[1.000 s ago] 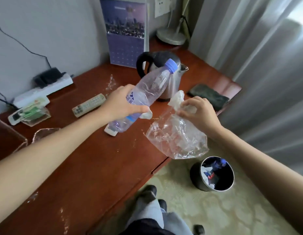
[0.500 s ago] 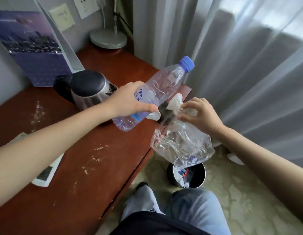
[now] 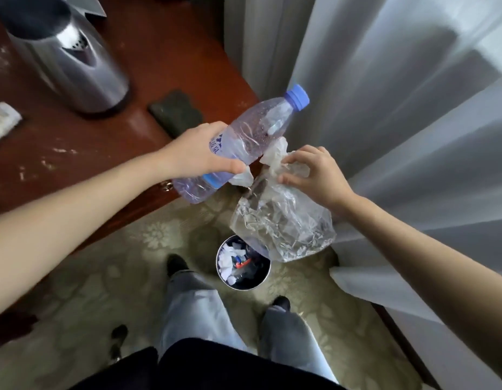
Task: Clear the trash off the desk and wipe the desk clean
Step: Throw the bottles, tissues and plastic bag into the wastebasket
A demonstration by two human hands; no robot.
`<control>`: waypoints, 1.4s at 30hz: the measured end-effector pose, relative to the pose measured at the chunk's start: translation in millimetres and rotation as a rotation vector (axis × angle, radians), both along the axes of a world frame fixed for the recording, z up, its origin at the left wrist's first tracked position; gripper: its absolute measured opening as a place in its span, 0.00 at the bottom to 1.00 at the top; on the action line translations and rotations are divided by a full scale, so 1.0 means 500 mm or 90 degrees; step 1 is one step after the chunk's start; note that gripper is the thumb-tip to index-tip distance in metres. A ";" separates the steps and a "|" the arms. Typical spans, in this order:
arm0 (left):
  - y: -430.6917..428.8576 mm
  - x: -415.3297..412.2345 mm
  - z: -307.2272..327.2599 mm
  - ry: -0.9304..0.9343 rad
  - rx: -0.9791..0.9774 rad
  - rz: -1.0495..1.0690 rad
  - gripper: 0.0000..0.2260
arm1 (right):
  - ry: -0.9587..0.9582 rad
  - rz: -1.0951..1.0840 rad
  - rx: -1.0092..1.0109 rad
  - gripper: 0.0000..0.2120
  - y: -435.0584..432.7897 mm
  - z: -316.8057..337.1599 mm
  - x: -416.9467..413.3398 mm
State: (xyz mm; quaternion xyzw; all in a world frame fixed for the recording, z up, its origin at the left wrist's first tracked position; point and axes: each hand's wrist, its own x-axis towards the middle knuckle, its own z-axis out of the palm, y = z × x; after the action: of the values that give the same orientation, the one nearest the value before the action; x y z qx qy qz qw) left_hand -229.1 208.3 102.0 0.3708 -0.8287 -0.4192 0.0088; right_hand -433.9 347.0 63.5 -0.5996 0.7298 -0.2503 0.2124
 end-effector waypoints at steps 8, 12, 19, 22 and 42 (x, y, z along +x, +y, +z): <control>0.120 0.034 -0.088 -0.002 0.071 0.128 0.25 | -0.007 0.113 0.039 0.15 0.073 -0.084 -0.017; 0.163 0.078 -0.162 -0.009 0.101 0.190 0.26 | -0.002 0.129 0.082 0.15 0.116 -0.176 0.011; 0.256 0.150 -0.390 -0.025 0.139 0.224 0.33 | 0.029 0.160 0.096 0.15 0.169 -0.428 0.049; 0.279 0.169 -0.517 -0.015 0.130 0.256 0.23 | 0.009 0.167 0.093 0.15 0.168 -0.576 0.065; 0.340 0.237 -1.003 0.059 0.029 0.398 0.24 | 0.181 0.461 0.018 0.13 0.154 -1.215 0.239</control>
State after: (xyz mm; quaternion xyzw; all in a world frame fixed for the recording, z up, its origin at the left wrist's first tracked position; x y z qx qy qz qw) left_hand -110.6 378.4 -399.5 0.5884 -0.6637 -0.4307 0.1668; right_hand -314.6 424.1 -544.2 -0.8439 0.4967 -0.0637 0.1923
